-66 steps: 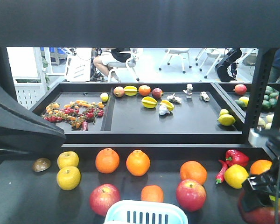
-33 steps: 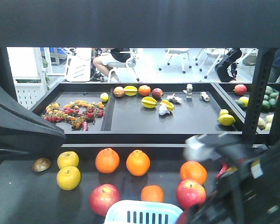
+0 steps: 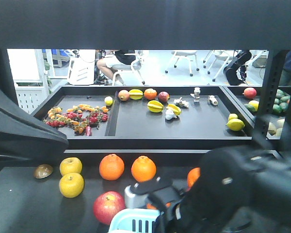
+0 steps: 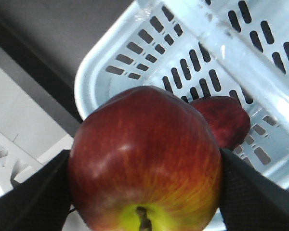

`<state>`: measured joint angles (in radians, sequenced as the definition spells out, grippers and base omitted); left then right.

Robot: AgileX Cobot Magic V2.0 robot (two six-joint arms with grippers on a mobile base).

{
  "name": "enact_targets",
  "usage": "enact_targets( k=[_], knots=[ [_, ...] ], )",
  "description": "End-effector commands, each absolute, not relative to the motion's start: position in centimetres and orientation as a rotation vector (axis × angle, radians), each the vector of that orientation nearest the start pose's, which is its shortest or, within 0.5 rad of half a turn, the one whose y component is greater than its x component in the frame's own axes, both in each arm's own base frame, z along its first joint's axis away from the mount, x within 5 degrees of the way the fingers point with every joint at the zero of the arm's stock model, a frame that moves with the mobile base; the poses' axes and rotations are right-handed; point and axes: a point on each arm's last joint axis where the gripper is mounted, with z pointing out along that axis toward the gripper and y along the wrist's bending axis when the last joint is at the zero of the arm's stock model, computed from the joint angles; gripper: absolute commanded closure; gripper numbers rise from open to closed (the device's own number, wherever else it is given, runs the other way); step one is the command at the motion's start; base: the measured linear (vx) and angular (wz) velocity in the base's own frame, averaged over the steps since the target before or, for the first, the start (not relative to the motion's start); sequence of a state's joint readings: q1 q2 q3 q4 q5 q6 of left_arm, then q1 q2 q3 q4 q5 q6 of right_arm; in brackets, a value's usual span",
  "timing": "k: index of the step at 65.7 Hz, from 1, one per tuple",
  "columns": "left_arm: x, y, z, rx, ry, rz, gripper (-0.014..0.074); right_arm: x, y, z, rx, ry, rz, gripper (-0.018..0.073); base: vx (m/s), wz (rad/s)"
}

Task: Pick three apples into basket with both arms
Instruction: 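Carry the second apple over the basket and open the right gripper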

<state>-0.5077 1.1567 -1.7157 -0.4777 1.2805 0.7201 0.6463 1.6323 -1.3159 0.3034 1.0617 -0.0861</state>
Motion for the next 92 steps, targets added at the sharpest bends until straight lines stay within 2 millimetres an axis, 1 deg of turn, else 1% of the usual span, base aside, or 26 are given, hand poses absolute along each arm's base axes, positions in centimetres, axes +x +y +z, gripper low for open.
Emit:
enact_targets(
  k=[1, 4, 13, 19, 24, 48, 60, 69, 78, 82, 85, 92],
  knots=[
    [12.4, -11.9, 53.3, 1.272, 1.616, -0.488, 0.0604, 25.5, 22.3, 29.0, -0.867, 2.714, 0.549, 0.0239, 0.00, 0.00],
    [12.4, -11.9, 53.3, 1.272, 1.616, -0.488, 0.0604, 25.7, 22.5, 28.5, -0.870, 2.730, 0.544, 0.0217, 0.00, 0.00],
    [12.4, -11.9, 53.3, 1.272, 1.616, -0.488, 0.0604, 26.1, 22.8, 27.6, -0.867, 2.749, 0.538, 0.0109, 0.00, 0.00],
    [12.4, -11.9, 53.3, 1.272, 1.616, -0.488, 0.0604, 26.3, 22.9, 27.6, -0.850, 2.733, 0.540, 0.0048, 0.00, 0.00],
    [12.4, -11.9, 53.3, 1.272, 1.616, -0.488, 0.0604, 26.4, 22.9, 27.6, -0.843, 2.720, 0.542, 0.0019, 0.00, 0.00],
    [12.4, -11.9, 53.3, 1.272, 1.616, -0.488, 0.0604, 26.5, 23.0, 27.6, -0.830, 2.721, 0.552, -0.0003, 0.00, 0.00],
    [12.4, -11.9, 53.3, 1.272, 1.616, -0.488, 0.0604, 26.3, 22.9, 27.5, -0.804, 2.752, 0.554, -0.0060, 0.00, 0.00],
    [12.4, -11.9, 53.3, 1.272, 1.616, -0.488, 0.0604, 26.4, 22.9, 27.5, -0.734, 2.781, 0.553, -0.0092, 0.00, 0.00],
    [12.4, -11.9, 53.3, 1.272, 1.616, -0.488, 0.0604, 26.3, 22.9, 27.5, -0.741, 2.780, 0.558, -0.0091, 0.00, 0.00],
    [12.4, -11.9, 53.3, 1.272, 1.616, -0.488, 0.0604, 26.1, 22.9, 27.7, -0.740, 2.792, 0.576, -0.0074, 0.00, 0.00],
    [12.4, -11.9, 53.3, 1.272, 1.616, -0.488, 0.0604, 25.9, 22.9, 27.9, -0.736, 2.797, 0.596, -0.0049, 0.00, 0.00],
    [12.4, -11.9, 53.3, 1.272, 1.616, -0.488, 0.0604, 25.3, 22.6, 29.4, -0.726, 2.758, 0.637, 0.0062, 0.00, 0.00]
  ],
)
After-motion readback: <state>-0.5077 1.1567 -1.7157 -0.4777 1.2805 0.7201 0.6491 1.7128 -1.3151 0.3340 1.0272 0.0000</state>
